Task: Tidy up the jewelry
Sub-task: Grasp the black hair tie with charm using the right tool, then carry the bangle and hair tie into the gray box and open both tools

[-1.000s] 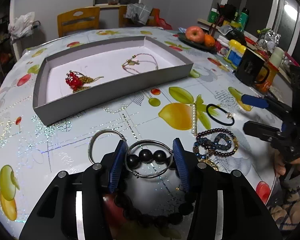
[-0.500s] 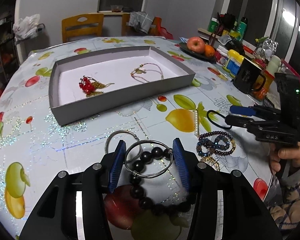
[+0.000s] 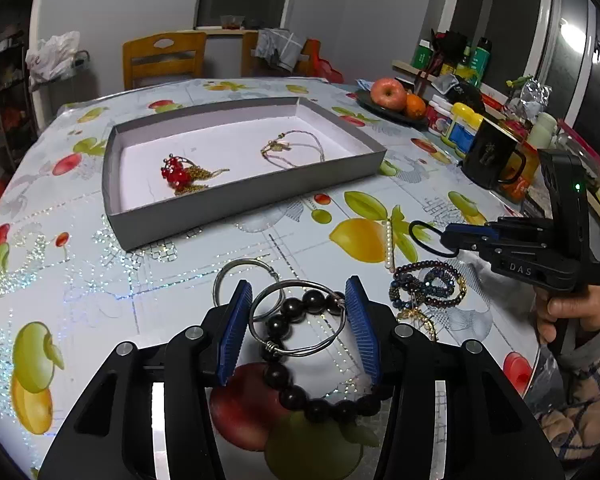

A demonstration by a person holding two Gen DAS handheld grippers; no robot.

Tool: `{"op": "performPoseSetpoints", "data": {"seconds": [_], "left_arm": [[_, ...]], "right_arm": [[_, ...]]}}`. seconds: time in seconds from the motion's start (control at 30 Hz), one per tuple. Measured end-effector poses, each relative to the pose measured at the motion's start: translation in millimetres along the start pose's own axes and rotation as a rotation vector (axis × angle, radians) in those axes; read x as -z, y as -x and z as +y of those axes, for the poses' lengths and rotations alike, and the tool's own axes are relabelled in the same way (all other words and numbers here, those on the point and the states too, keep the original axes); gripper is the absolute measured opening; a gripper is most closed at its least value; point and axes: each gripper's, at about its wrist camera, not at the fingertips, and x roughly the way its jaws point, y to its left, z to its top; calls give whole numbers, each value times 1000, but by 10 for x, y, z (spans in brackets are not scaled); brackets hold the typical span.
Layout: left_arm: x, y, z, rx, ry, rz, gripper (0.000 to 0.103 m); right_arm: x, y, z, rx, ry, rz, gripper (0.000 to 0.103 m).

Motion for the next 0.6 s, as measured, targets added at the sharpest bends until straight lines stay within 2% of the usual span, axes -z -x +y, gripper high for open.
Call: {"op": "performPoseSetpoints", "data": {"seconds": [0.17, 0.6], "left_arm": [[-49, 84, -30, -21, -19, -12, 50], [-273, 405, -84, -111, -77, -57, 50]], "right_arm": [[-36, 124, 47, -22, 13, -42, 12], [-477, 524, 279, -58, 104, -181, 12]]}}
